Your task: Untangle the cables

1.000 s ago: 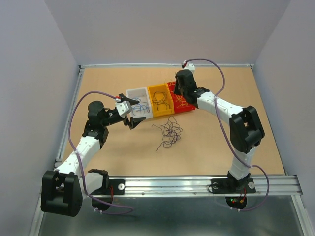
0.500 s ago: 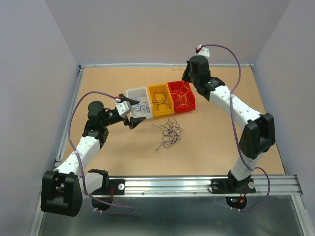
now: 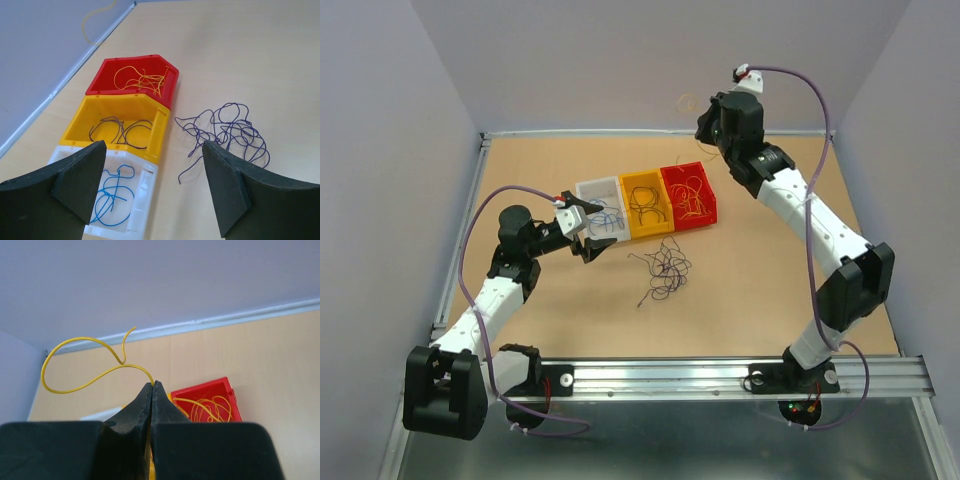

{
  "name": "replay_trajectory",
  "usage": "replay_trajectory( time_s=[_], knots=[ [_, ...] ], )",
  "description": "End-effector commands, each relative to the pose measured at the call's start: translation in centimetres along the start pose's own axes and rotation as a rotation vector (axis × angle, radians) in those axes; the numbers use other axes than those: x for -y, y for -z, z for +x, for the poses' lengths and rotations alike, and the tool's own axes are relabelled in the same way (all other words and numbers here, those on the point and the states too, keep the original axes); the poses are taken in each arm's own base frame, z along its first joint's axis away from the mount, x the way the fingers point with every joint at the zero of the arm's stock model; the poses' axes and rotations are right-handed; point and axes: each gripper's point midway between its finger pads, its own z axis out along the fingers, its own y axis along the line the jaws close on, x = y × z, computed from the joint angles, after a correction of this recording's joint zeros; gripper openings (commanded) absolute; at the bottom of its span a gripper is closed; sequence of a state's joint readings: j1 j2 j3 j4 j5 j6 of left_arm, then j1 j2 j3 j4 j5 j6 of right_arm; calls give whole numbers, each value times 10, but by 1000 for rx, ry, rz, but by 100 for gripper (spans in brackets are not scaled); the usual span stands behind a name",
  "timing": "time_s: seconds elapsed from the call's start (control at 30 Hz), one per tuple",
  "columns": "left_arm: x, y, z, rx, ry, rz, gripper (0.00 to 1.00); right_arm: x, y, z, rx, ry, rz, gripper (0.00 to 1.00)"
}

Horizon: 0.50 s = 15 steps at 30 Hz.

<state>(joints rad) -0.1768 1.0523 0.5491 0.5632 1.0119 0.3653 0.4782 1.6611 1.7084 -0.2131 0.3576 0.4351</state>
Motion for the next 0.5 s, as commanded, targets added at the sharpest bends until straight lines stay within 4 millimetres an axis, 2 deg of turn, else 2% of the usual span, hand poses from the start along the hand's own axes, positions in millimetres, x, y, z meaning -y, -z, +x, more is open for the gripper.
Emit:
replay_trajectory(
  time_s=[0.0, 0.03, 0.17, 0.2, 0.27, 0.3, 0.33, 0.4, 0.43, 0.47],
  knots=[
    [-2, -1, -6, 17, -27, 1, 89, 20, -24, 78, -169, 42, 46, 0],
    [-3, -1, -7, 17, -29, 1, 89, 26, -33, 102, -216, 53, 57, 1],
    [-1, -1, -7, 18, -28, 4, 89, 52, -40, 178, -368, 75, 104, 1],
    [-2, -1, -7, 18, -31, 3, 89, 74, -42, 212, -423, 91, 169, 0],
    [-1, -1, -8, 20, -33, 8, 89, 101, -42, 239, -450, 122, 264, 1],
    [-1, -1, -6, 17, -26, 9, 89, 122, -45, 257, -456, 159, 344, 1],
    [-1, -2, -6, 17, -25, 12, 89, 126, -49, 264, -466, 183, 354, 1],
    [-2, -2, -5, 14, -19, 12, 89, 120, -57, 281, -527, 196, 310, 1],
    [-3, -2, -6, 14, -19, 10, 89, 126, -56, 304, -599, 213, 322, 0],
    [-2, -2, -7, 15, -21, 10, 89, 112, -64, 301, -611, 191, 274, 0]
  ],
)
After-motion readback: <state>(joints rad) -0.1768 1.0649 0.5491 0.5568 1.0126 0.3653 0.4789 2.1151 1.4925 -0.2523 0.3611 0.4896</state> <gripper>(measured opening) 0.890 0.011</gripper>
